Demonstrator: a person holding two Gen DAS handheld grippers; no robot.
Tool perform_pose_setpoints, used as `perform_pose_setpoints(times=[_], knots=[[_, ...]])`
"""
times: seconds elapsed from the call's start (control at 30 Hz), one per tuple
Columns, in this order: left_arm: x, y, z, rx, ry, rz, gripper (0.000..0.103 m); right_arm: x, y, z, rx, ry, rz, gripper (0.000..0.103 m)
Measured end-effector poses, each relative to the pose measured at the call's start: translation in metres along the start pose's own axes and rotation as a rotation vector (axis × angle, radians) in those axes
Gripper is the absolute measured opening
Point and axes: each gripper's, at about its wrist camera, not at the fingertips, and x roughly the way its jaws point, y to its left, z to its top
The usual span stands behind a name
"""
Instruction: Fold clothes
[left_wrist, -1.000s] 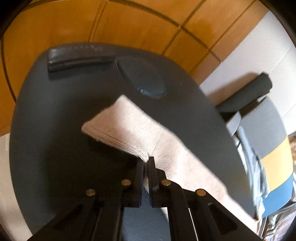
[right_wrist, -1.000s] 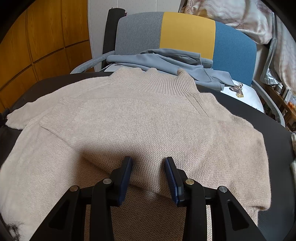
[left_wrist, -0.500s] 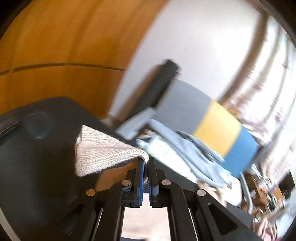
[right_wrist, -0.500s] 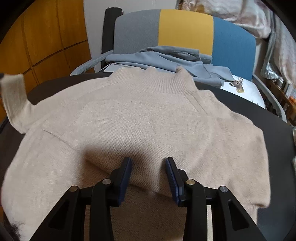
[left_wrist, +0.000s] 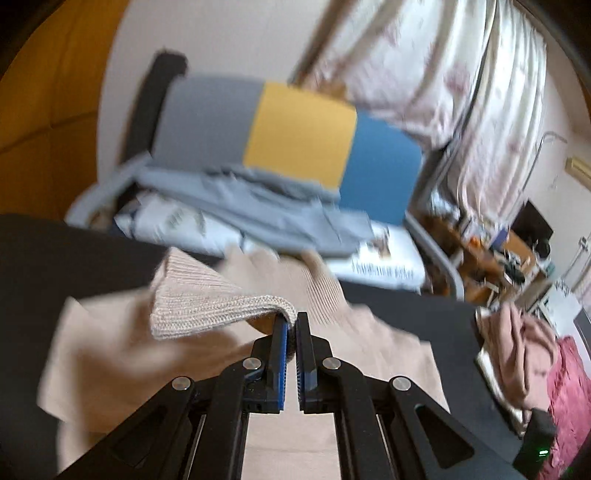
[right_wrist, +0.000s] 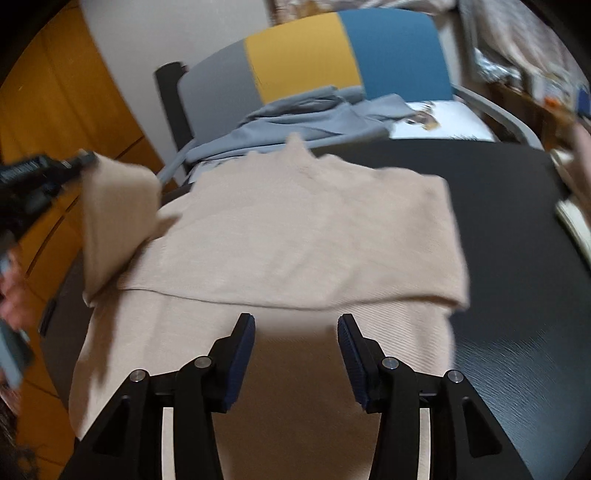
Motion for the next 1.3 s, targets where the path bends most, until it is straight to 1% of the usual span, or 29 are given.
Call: perform_pose_setpoints(times=[0.1, 0.2, 0.33, 0.43, 0.5, 0.6, 0.63, 0.67, 0.7, 0.77, 0.8, 0.83, 0.9, 0.97, 1.0, 1.03, 1.07, 1.1, 1.17, 1.23, 1.3], knots=[[0.033, -0.020, -0.024, 0.047, 0.062, 0.026, 0.003, -0.006, -0.018, -0.003, 0.040, 0.003, -0.014, 0.049], [0.048, -0.031, -0.050, 0.067, 0.108, 0.031, 0.003, -0.006, -0.026, -0.008, 0.062, 0.015, -0.020, 0.049], [0.056, -0.048, -0.068, 0.102, 0.118, 0.020, 0.003, -0.002, -0.030, -0.009, 0.085, 0.027, -0.013, 0.049], [0.060, -0.060, -0.072, 0.129, 0.115, 0.007, 0.003, 0.001, -0.026, -0.009, 0.083, 0.030, -0.008, 0.049], [0.070, -0.065, -0.074, 0.139, 0.157, -0.015, 0.005, 0.002, -0.023, -0.009, 0.074, 0.030, -0.009, 0.049], [0.084, -0.062, -0.083, 0.160, 0.255, -0.014, 0.006, 0.003, -0.023, -0.008, 0.083, 0.037, -0.004, 0.050], [0.080, -0.055, -0.086, 0.155, 0.266, -0.036, 0.007, 0.002, -0.024, -0.007, 0.089, 0.038, 0.001, 0.051], [0.076, -0.047, -0.090, 0.149, 0.276, -0.057, 0.010, 0.002, -0.025, -0.006, 0.095, 0.039, 0.006, 0.055], [0.069, -0.034, -0.091, 0.131, 0.281, -0.077, 0.014, 0.002, -0.026, -0.004, 0.100, 0.039, 0.010, 0.061], [0.048, 0.000, -0.093, 0.048, 0.260, -0.123, 0.016, -0.001, -0.026, 0.001, 0.104, 0.026, 0.019, 0.066], [0.038, 0.016, -0.094, 0.007, 0.248, -0.145, 0.017, -0.002, -0.025, 0.004, 0.103, 0.019, 0.023, 0.066], [0.030, 0.035, -0.094, -0.027, 0.227, -0.143, 0.017, -0.002, -0.022, 0.009, 0.095, 0.011, 0.029, 0.066], [0.013, 0.071, -0.096, -0.075, 0.182, -0.091, 0.018, 0.002, -0.013, 0.020, 0.069, -0.001, 0.036, 0.068], [0.007, 0.101, -0.100, -0.092, 0.170, -0.011, 0.018, 0.008, -0.001, 0.032, 0.035, -0.007, 0.036, 0.070], [0.007, 0.117, -0.102, -0.110, 0.180, 0.030, 0.018, 0.011, 0.004, 0.037, 0.017, -0.008, 0.033, 0.076], [0.008, 0.133, -0.104, -0.128, 0.189, 0.071, 0.018, 0.019, 0.012, 0.044, -0.012, -0.001, 0.015, 0.078], [0.009, 0.150, -0.105, -0.157, 0.194, 0.110, 0.018, 0.026, 0.017, 0.049, -0.031, 0.009, -0.006, 0.079], [0.009, 0.161, -0.104, -0.179, 0.190, 0.126, 0.018, 0.033, 0.021, 0.054, -0.046, 0.019, -0.026, 0.079], [0.005, 0.180, -0.103, -0.218, 0.170, 0.132, 0.018, 0.047, 0.021, 0.061, -0.019, 0.052, -0.052, 0.079], [0.002, 0.194, -0.101, -0.243, 0.149, 0.142, 0.018, 0.055, 0.014, 0.064, 0.060, 0.074, -0.058, 0.079], [-0.002, 0.206, -0.100, -0.263, 0.124, 0.154, 0.018, 0.060, 0.001, 0.067, 0.165, 0.075, -0.029, 0.079]])
